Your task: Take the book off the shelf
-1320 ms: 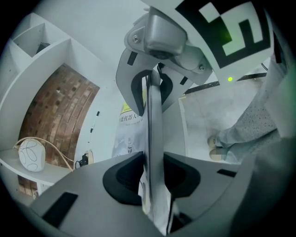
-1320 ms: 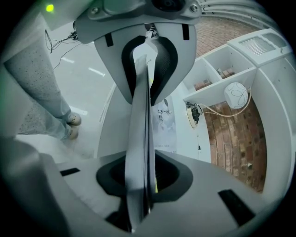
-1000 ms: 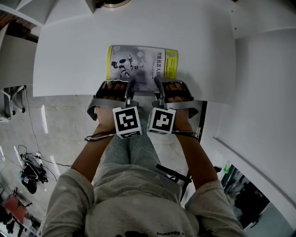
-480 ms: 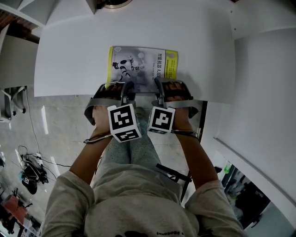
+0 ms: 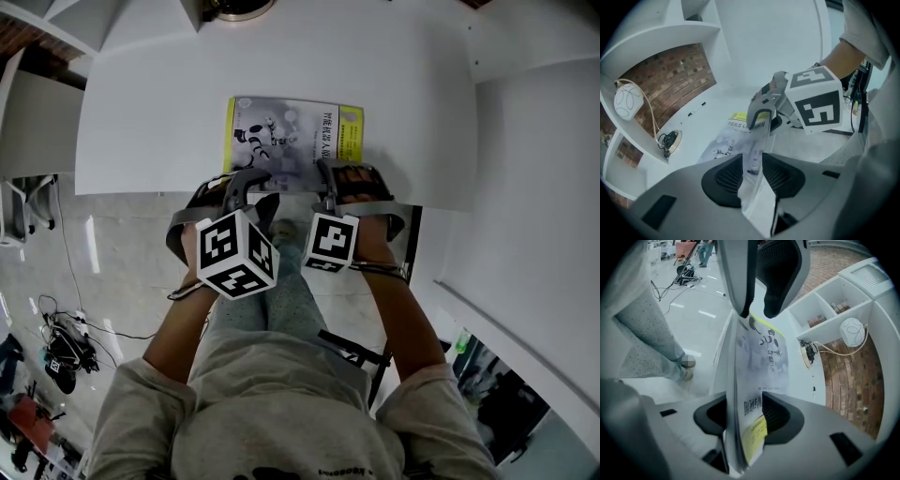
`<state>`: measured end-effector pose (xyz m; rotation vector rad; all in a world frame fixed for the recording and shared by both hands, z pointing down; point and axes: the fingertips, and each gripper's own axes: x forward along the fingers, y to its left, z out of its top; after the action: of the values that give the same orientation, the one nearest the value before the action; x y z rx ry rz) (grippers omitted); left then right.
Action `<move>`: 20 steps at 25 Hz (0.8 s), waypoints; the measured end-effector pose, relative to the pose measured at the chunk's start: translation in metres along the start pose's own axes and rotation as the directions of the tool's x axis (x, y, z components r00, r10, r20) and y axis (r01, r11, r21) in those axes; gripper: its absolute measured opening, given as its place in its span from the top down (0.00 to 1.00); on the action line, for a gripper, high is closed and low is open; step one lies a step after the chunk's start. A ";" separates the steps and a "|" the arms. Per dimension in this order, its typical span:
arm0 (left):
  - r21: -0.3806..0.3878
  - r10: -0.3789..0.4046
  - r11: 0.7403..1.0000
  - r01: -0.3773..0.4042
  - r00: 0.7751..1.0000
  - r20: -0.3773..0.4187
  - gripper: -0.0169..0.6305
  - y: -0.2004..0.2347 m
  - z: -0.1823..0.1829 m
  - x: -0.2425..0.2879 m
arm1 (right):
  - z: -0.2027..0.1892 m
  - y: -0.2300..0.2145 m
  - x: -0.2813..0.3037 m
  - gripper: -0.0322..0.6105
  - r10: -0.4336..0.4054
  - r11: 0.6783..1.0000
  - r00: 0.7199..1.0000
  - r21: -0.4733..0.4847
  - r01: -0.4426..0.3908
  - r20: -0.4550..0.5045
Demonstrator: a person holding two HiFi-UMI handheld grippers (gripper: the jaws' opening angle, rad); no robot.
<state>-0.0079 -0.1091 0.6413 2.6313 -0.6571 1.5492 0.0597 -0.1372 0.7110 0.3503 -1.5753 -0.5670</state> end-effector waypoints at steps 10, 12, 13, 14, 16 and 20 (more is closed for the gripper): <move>-0.124 0.015 0.992 -0.005 0.997 0.081 0.76 0.003 0.011 -0.013 | 0.004 0.021 -0.022 0.56 0.261 0.946 0.962 0.179 -0.271 0.076; -0.143 0.021 0.990 -0.008 0.996 0.092 0.76 0.006 0.012 -0.015 | 0.009 0.016 -0.027 0.56 0.258 0.927 0.958 0.247 -0.282 0.124; -0.156 0.025 0.988 -0.009 0.995 0.099 0.76 0.007 0.013 -0.016 | 0.011 0.013 -0.029 0.56 0.255 0.915 0.956 0.283 -0.288 0.147; -0.169 0.028 0.986 -0.010 0.994 0.107 0.77 0.008 0.014 -0.017 | 0.012 0.011 -0.031 0.56 0.251 0.901 0.953 0.319 -0.294 0.170; -0.195 0.035 0.981 -0.010 0.992 0.121 0.77 0.011 0.015 -0.020 | 0.015 0.005 -0.036 0.56 0.232 0.869 0.949 0.392 -0.302 0.215; -0.228 0.052 0.974 -0.019 0.989 0.139 0.78 0.017 0.018 -0.026 | 0.020 -0.008 -0.049 0.57 0.174 0.798 0.942 0.519 -0.306 0.288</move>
<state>-0.0101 -0.1195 0.6071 2.5882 -0.8386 1.2164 0.0439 -0.1142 0.6659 0.5249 -1.9645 0.0786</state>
